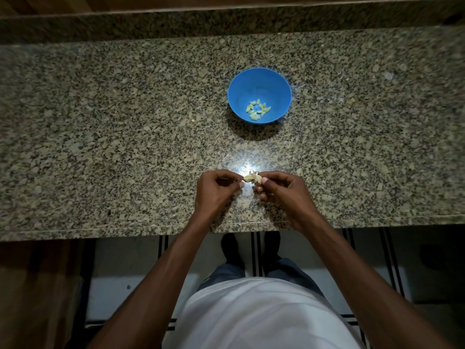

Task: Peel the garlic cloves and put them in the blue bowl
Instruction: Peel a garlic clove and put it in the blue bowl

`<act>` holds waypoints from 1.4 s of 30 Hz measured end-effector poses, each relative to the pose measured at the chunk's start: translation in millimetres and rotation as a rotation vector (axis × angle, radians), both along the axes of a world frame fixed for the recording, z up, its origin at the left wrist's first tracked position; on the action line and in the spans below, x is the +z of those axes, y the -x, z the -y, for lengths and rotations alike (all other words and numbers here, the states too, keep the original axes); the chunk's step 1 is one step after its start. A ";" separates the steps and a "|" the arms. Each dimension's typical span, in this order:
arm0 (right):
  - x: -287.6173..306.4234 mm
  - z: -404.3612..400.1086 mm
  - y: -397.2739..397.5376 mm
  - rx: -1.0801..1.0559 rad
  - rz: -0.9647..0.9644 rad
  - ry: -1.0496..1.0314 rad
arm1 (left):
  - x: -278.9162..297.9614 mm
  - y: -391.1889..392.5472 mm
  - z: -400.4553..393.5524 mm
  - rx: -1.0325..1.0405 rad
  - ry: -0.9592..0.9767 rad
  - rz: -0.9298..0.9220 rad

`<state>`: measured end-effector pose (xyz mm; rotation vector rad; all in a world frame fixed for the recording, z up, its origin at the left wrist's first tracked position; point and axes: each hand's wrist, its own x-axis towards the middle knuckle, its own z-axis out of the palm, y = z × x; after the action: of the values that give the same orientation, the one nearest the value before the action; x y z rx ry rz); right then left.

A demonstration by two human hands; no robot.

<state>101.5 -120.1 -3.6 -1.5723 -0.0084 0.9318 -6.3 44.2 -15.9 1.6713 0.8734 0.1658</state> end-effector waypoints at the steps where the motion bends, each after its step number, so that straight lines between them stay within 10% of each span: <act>1: -0.1 -0.2 -0.3 -0.006 -0.002 0.003 | -0.7 0.5 0.1 0.017 0.009 0.001; 42: 16.3 -11.4 -11.3 0.160 0.216 0.047 | 19.7 -8.6 -0.4 -0.291 -0.603 0.233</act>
<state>112.8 -108.8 12.7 -1.7285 -0.2698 0.8867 2.3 44.6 3.8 2.2615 0.4105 0.4463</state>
